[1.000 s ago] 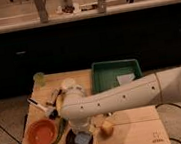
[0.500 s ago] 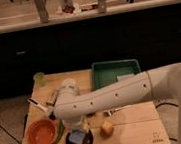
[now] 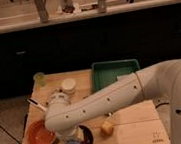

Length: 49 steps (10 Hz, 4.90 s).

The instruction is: Wipe purple bowl with sponge

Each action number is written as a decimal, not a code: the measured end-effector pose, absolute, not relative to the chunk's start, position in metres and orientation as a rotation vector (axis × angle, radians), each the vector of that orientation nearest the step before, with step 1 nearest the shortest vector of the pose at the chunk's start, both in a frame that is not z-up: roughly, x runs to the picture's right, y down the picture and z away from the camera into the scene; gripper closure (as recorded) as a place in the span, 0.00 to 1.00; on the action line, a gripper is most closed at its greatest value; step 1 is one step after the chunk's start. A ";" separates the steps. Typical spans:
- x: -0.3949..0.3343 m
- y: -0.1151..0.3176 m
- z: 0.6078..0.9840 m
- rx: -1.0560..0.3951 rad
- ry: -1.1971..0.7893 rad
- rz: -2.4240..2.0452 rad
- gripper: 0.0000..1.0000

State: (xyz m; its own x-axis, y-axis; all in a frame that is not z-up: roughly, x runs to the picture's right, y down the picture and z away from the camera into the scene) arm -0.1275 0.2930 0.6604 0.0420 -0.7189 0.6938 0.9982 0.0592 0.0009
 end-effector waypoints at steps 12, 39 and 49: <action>-0.111 0.257 0.683 -0.569 -0.547 -1.389 1.00; -0.115 0.307 0.650 -0.608 -0.623 -1.593 1.00; -0.091 0.242 0.688 -0.580 -0.568 -1.490 1.00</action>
